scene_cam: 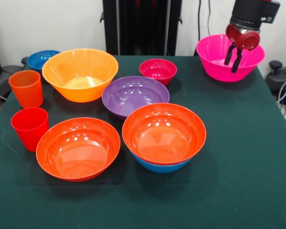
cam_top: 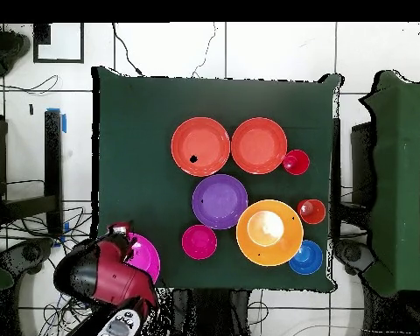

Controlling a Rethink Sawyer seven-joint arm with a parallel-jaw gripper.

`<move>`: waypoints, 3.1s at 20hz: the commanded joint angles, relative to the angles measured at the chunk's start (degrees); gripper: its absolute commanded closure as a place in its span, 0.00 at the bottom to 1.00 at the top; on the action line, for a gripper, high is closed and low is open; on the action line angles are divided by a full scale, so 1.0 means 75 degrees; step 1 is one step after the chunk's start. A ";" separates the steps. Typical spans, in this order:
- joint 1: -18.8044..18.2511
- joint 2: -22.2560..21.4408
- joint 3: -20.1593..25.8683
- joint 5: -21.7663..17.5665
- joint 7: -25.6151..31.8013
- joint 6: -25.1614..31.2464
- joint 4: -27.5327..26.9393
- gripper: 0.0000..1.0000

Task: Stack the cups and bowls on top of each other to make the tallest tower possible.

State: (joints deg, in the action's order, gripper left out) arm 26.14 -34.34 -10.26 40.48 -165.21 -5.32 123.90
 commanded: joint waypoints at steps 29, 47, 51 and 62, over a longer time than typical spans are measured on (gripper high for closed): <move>-0.0275 0.0964 0.0915 0.0268 -0.1493 -0.0186 -0.0808 0.00; -0.0371 0.0731 0.1088 0.0299 -0.1471 -0.0056 -0.0535 0.00; 0.0721 0.1120 0.0012 0.1094 -0.1286 0.0335 -0.0951 1.00; 0.0273 0.0415 0.0315 0.0568 -0.1094 0.0494 -0.0486 1.00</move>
State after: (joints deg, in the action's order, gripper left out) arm 29.11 -30.53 -11.74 43.71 -165.20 -6.45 120.33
